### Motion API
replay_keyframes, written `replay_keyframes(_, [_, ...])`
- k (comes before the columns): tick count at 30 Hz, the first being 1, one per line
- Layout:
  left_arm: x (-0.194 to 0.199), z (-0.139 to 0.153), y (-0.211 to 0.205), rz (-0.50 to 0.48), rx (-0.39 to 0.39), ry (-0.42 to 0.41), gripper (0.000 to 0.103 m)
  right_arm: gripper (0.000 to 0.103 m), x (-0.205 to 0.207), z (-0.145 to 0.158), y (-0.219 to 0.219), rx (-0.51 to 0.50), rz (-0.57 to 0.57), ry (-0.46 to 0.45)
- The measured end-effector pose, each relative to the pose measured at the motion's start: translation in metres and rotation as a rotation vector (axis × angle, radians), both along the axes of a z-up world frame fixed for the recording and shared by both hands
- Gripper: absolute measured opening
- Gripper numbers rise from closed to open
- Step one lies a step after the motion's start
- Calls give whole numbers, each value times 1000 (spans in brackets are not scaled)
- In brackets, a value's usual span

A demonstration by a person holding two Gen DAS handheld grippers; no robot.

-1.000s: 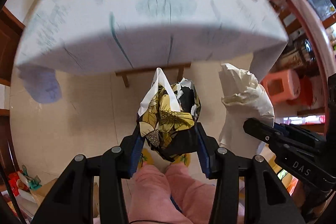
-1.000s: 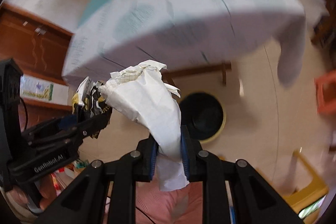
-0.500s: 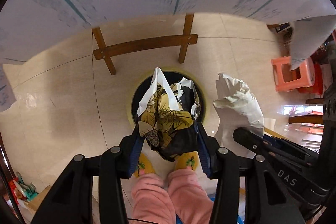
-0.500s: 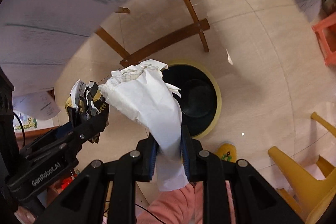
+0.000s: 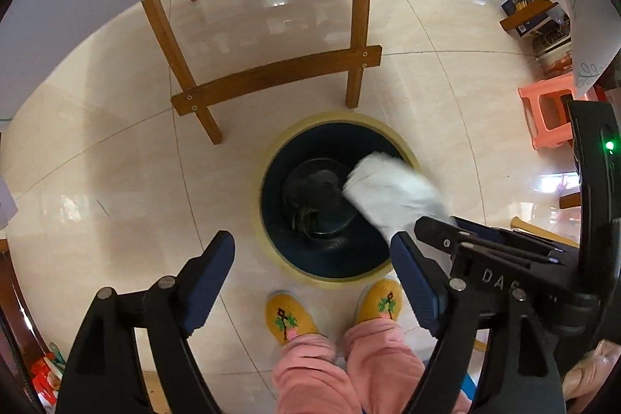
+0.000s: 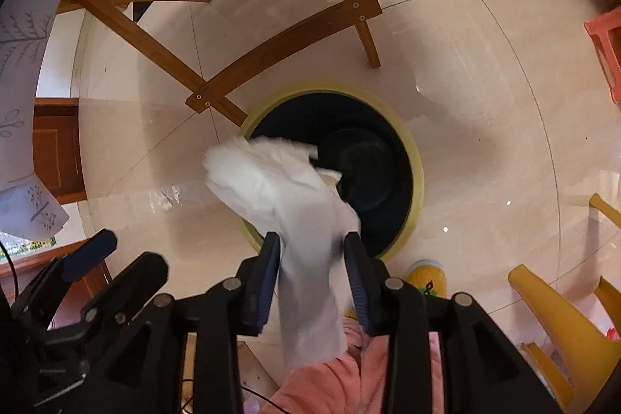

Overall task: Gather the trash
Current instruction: 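Carry wrapper and tissue down over the black bin and open both tools, then raise both tools back over the table toward the boxes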

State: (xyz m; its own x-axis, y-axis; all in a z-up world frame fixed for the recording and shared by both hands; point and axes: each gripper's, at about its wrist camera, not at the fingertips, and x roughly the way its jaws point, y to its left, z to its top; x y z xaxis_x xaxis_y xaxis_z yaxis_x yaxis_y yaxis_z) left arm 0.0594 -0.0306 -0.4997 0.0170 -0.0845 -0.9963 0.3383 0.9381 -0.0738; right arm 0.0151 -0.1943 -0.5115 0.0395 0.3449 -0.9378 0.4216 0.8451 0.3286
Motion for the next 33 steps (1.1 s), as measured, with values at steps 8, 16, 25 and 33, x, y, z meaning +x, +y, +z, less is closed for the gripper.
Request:
replay_keyframes(8, [0, 27, 23, 35, -5, -24, 81, 35, 7, 11, 3, -8, -2, -28])
replay_keyframes(16, [-12, 103, 32, 52, -33, -49, 81, 35, 8, 78, 6, -7, 29, -76])
replay_keyframes(25, [-34, 243, 25, 19, -98, -171, 81, 35, -4, 215, 14, -16, 160, -183])
replay_keyframes(33, [-40, 358, 21, 26, -173, -298, 99, 35, -18, 336, 13, -65, 301, -349])
